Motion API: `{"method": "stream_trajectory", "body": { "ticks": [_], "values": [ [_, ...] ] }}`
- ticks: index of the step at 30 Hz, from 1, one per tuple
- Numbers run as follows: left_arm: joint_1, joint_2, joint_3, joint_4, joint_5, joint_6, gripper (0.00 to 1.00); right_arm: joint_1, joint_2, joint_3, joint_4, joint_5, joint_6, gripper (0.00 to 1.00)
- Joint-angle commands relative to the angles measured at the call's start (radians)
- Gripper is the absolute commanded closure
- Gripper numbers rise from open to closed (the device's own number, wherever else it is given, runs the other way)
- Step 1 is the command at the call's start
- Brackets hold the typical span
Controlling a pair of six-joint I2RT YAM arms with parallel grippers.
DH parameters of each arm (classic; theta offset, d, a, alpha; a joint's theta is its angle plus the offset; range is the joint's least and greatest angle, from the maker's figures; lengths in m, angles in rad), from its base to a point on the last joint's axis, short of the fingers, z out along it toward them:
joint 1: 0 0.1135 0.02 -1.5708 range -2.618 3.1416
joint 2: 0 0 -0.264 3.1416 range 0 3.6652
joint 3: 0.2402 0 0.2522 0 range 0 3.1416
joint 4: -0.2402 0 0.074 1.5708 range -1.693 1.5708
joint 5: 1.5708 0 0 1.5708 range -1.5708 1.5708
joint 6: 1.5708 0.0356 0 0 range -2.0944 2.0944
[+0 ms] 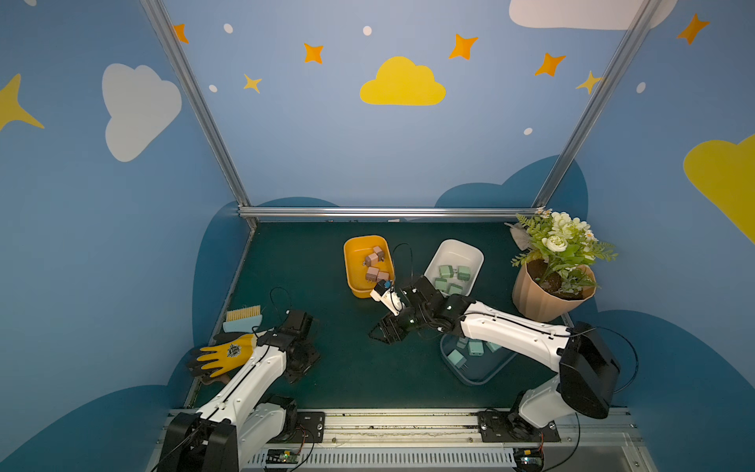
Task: Place the plugs by color into the storage box
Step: Pick up the plug from the center of the board.
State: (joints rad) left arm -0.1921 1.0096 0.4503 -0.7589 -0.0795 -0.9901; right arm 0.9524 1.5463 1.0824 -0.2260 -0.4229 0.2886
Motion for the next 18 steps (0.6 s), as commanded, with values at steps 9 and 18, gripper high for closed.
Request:
{"method": "stream_trajectory", "body": {
  "ticks": [9,18],
  "values": [
    [-0.002,-0.005,-0.009,0.015,-0.006,0.064,0.66,-0.061,-0.037,-0.037,0.072,0.035,0.071,0.32],
    [-0.163,0.023,0.154,0.017,-0.13,0.139,0.73,-0.143,-0.045,-0.032,0.06,-0.037,0.095,0.32]
  ]
}}
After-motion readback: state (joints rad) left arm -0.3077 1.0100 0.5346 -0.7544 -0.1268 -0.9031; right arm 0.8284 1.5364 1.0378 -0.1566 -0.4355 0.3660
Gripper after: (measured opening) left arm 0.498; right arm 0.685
